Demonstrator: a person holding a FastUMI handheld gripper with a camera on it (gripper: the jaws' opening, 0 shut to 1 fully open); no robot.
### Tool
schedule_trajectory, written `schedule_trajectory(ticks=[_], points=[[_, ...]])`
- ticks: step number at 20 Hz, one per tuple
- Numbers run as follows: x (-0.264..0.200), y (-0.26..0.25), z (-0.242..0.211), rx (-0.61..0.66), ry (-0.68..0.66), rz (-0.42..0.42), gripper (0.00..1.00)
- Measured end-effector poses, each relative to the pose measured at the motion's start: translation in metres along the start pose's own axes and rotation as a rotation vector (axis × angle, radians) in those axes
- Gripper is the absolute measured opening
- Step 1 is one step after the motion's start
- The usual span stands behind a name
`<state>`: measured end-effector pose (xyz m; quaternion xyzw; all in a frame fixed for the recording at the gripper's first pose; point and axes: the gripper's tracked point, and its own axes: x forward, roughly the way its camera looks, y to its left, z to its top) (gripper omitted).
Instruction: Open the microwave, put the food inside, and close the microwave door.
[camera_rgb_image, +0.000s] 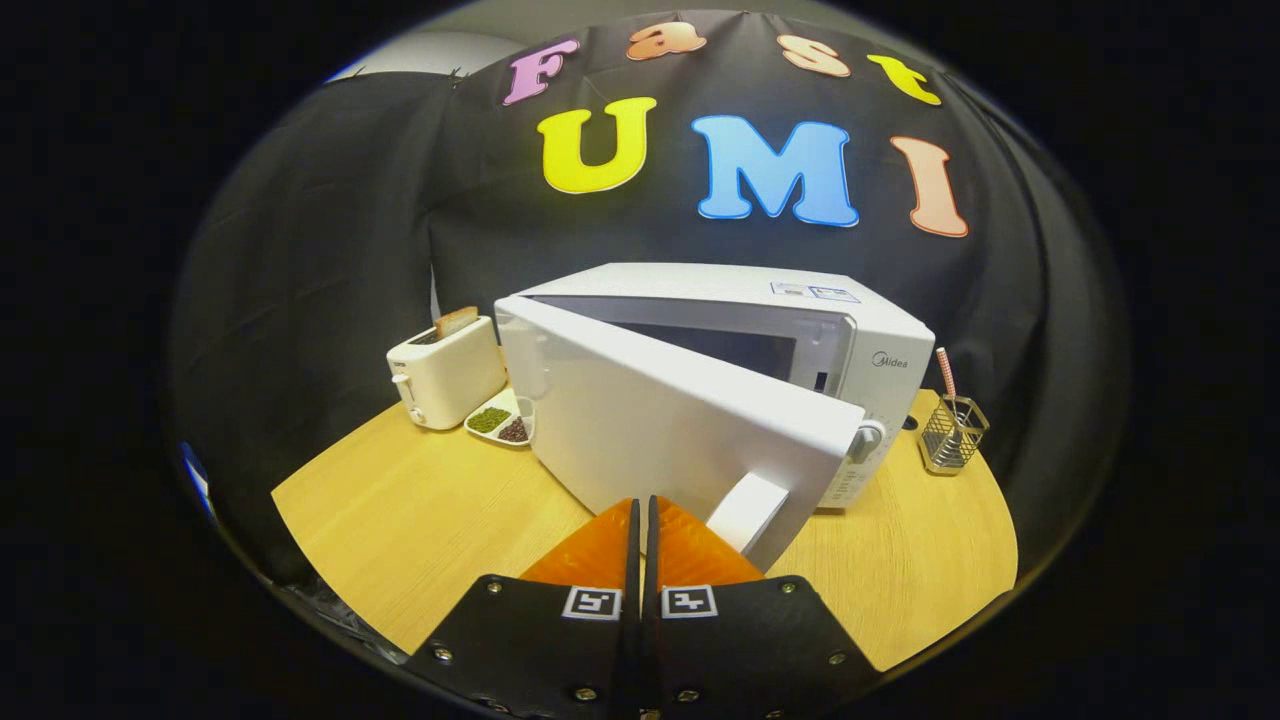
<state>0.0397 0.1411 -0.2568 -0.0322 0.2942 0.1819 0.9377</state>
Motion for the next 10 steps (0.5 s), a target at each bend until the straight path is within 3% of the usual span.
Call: schedule_trajectory(ticks=[10], points=[[0.043,-0.047,0.016,0.028,0.009,-0.116,0.01]])
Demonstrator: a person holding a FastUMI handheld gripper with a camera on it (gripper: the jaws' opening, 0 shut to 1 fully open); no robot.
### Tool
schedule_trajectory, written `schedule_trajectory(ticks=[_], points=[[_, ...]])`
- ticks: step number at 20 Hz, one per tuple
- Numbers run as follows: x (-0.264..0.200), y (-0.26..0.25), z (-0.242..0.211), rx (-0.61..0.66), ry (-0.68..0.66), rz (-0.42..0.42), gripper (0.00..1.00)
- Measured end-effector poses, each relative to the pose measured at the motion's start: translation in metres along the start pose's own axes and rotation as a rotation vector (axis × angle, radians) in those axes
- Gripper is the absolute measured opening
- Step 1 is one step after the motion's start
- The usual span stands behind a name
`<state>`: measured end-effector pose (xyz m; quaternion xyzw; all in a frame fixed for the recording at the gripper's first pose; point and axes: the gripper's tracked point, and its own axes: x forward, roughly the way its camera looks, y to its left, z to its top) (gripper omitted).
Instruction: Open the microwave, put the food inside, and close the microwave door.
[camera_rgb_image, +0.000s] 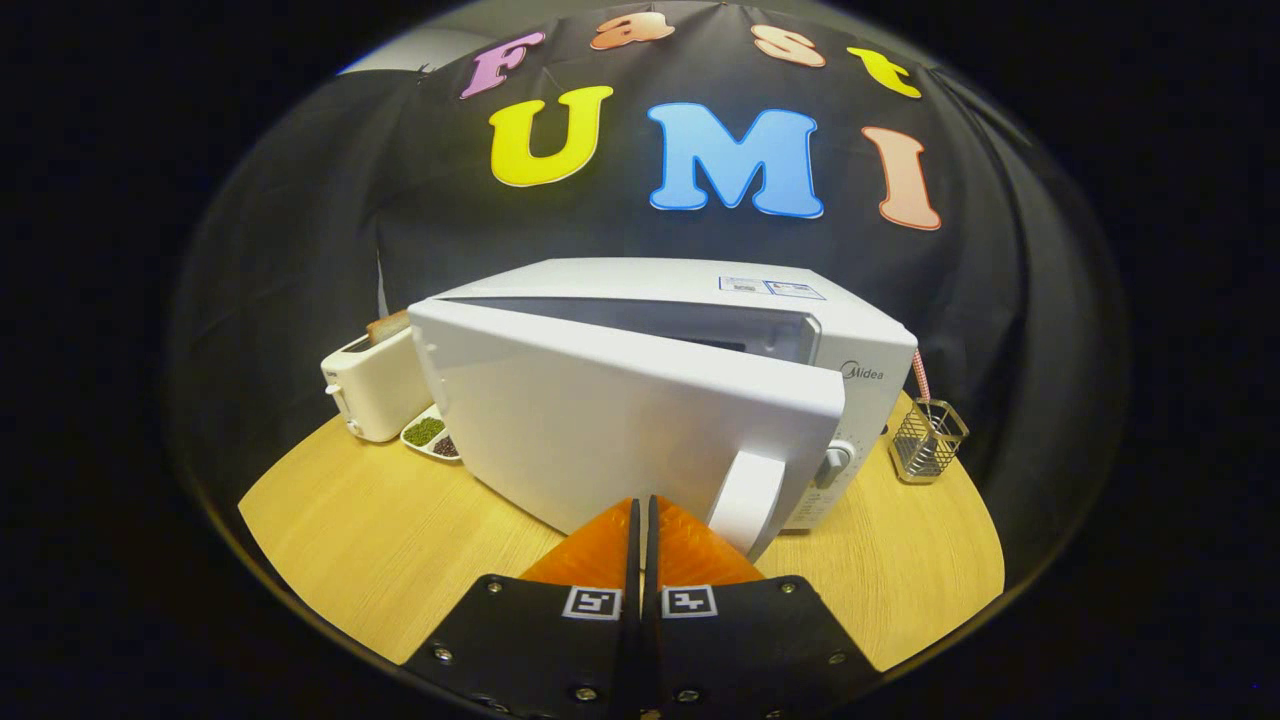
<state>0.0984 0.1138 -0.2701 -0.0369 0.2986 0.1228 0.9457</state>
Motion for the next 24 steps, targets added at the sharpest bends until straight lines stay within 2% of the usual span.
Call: schedule_trajectory(ticks=[9,13,16,21,24], points=[[0.039,-0.026,0.03,0.083,-0.037,-0.094,0.01],[0.05,-0.032,0.034,0.14,-0.027,-0.104,0.0],[0.049,-0.033,0.037,0.077,-0.045,-0.134,0.0],[0.058,-0.034,0.037,0.097,-0.025,-0.136,0.02],[0.054,-0.03,0.037,0.032,-0.03,-0.146,0.03]])
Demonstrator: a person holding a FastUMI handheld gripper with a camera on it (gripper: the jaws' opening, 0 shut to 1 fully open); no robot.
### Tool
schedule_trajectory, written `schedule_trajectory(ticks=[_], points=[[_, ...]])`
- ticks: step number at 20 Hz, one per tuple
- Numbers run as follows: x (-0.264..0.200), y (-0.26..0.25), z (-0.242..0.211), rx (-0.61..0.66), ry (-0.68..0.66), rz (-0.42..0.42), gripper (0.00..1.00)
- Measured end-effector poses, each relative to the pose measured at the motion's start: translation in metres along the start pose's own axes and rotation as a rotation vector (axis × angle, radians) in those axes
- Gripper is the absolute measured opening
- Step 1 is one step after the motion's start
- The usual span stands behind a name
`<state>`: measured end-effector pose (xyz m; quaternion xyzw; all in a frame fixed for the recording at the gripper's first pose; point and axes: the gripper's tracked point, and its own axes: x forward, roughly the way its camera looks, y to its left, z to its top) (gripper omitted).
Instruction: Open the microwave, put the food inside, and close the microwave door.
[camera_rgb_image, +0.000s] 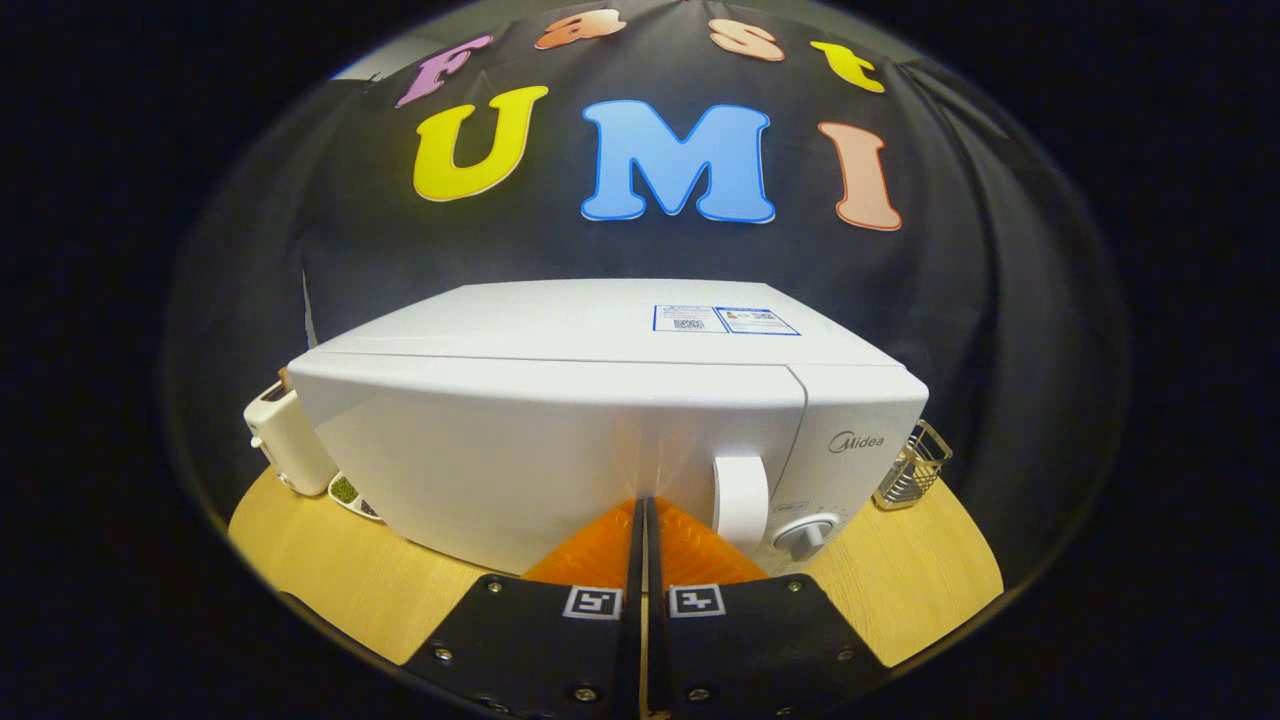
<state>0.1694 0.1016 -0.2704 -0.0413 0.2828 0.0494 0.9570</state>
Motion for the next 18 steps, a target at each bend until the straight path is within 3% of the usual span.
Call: schedule_trajectory(ticks=[18], points=[[-0.185,0.02,0.047,0.118,-0.222,-0.014,0.04]])
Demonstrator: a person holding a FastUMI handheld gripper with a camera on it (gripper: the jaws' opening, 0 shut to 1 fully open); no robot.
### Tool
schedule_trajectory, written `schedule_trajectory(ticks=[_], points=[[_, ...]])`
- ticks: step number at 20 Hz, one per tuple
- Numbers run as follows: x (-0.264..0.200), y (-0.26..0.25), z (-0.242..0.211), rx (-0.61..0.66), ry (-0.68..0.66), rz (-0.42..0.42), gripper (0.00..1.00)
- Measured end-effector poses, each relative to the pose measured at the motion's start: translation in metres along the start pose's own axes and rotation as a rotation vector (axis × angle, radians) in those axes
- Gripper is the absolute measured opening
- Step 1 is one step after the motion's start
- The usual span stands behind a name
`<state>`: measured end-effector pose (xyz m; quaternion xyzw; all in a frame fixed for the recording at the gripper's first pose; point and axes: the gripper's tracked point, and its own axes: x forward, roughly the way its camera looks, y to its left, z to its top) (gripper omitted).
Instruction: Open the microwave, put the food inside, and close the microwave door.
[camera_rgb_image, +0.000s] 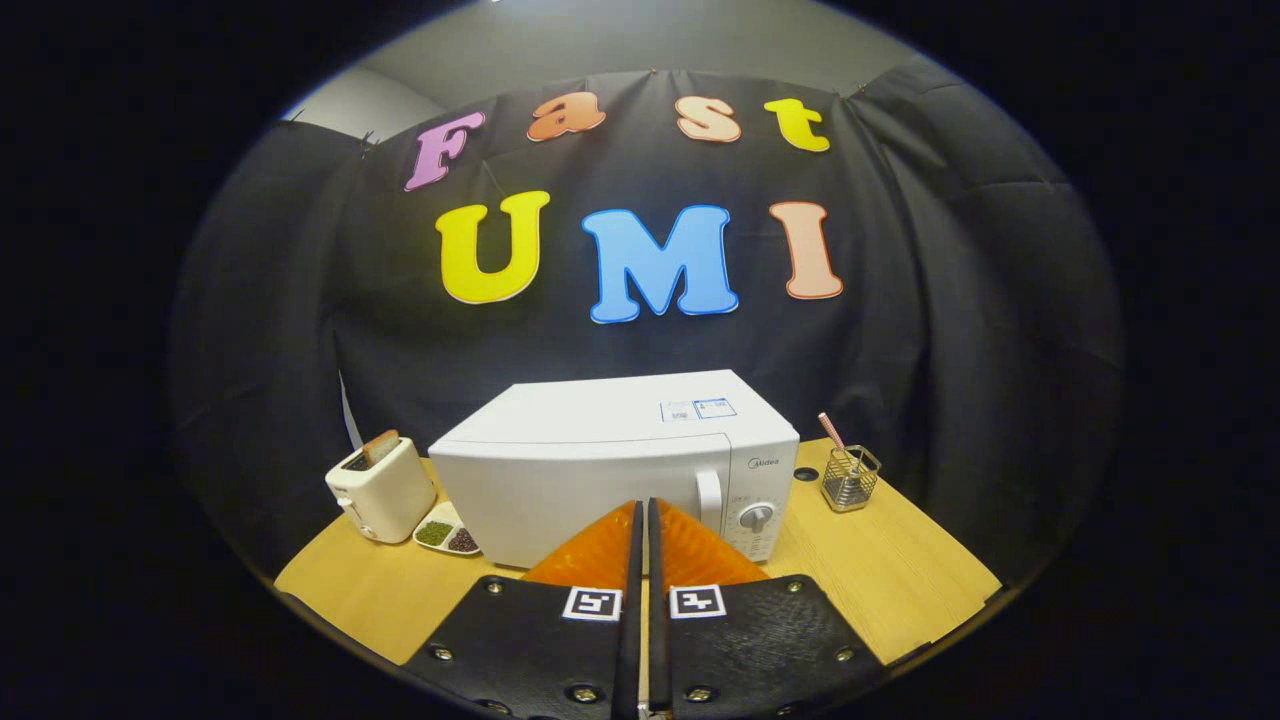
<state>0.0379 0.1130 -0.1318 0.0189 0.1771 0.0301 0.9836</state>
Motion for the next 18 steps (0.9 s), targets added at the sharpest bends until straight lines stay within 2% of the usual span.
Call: schedule_trajectory(ticks=[2,3,5,6,7,8,9,11,13,18], points=[[-0.017,0.005,0.007,0.007,-0.017,0.021,0.13],[-0.026,0.006,0.009,0.009,-0.024,0.024,0.24],[-0.041,0.002,0.016,0.008,-0.047,0.011,0.34],[-0.047,0.0,0.019,0.009,-0.063,0.005,0.34],[-0.052,0.002,0.022,0.011,-0.072,0.012,0.43],[-0.055,0.001,0.023,0.016,-0.078,0.012,0.57],[-0.06,-0.002,0.023,0.019,-0.083,0.006,0.76],[-0.068,-0.005,0.026,0.02,-0.097,-0.005,0.87],[-0.076,-0.006,0.03,0.014,-0.116,-0.017,0.91],[-0.079,-0.012,0.026,-0.006,-0.113,-0.04,0.91]])
